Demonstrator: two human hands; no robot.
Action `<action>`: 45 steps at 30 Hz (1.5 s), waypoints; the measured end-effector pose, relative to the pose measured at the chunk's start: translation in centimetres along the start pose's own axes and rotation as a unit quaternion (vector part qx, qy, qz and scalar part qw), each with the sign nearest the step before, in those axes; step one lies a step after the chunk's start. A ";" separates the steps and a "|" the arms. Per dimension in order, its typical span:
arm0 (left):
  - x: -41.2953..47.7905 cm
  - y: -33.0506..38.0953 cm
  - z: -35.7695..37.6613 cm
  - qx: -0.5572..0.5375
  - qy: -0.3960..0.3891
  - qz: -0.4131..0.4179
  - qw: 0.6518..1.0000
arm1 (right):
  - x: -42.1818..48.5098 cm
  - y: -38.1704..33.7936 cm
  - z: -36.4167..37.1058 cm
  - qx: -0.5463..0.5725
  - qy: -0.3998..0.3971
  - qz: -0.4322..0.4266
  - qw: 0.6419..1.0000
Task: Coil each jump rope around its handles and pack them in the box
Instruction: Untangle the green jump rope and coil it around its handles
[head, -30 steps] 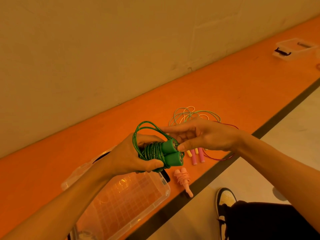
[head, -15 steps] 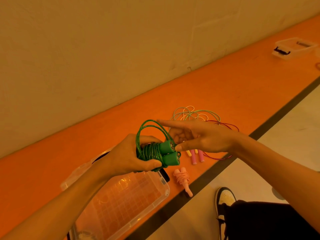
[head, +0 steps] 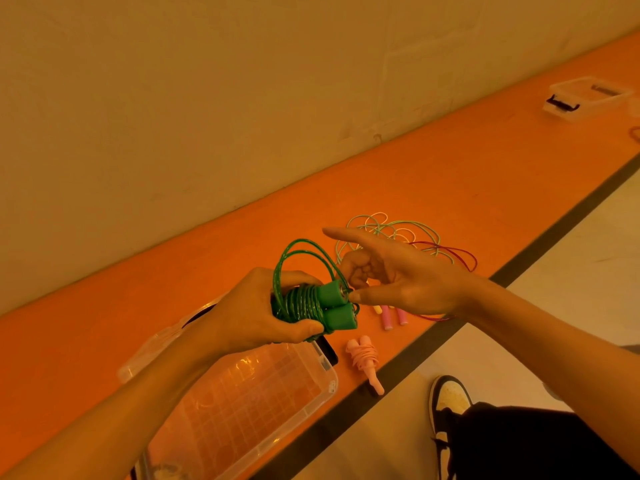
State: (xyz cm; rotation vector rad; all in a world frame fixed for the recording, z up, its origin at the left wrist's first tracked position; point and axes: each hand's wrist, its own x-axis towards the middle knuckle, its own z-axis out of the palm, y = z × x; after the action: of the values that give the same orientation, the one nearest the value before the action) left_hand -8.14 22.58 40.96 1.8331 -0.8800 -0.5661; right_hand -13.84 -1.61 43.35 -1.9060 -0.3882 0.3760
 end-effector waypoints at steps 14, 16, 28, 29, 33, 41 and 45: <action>0.1 -0.5 0.3 0.036 0.018 0.013 0.999 | -0.4 0.5 1.1 -0.101 0.072 -0.059 0.991; 0.1 -0.5 0.3 0.029 0.025 0.014 0.999 | -0.4 0.7 1.1 -0.073 0.090 -0.066 0.991; -0.1 0.0 0.0 -0.033 0.018 0.043 0.998 | -0.4 0.7 0.2 0.038 0.061 -0.055 0.996; -0.1 0.1 -0.1 -0.040 0.013 0.047 0.998 | -0.3 0.8 0.3 0.044 0.059 -0.059 0.996; 0.0 0.2 -0.4 -0.038 0.013 0.065 0.997 | 0.0 1.2 1.0 0.095 0.040 -0.068 0.992; -0.2 0.3 -0.7 -0.018 0.015 0.090 0.996 | 0.5 1.1 2.9 0.235 0.013 -0.076 0.969; -0.2 0.3 -1.3 -0.013 0.022 0.094 0.995 | 0.8 0.7 3.3 0.268 0.008 -0.055 0.962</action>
State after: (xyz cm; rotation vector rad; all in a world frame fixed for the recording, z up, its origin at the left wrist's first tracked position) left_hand -7.47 23.40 41.75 1.7105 -0.9975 -0.4146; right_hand -14.46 1.26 41.43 -1.3513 -0.3385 0.3479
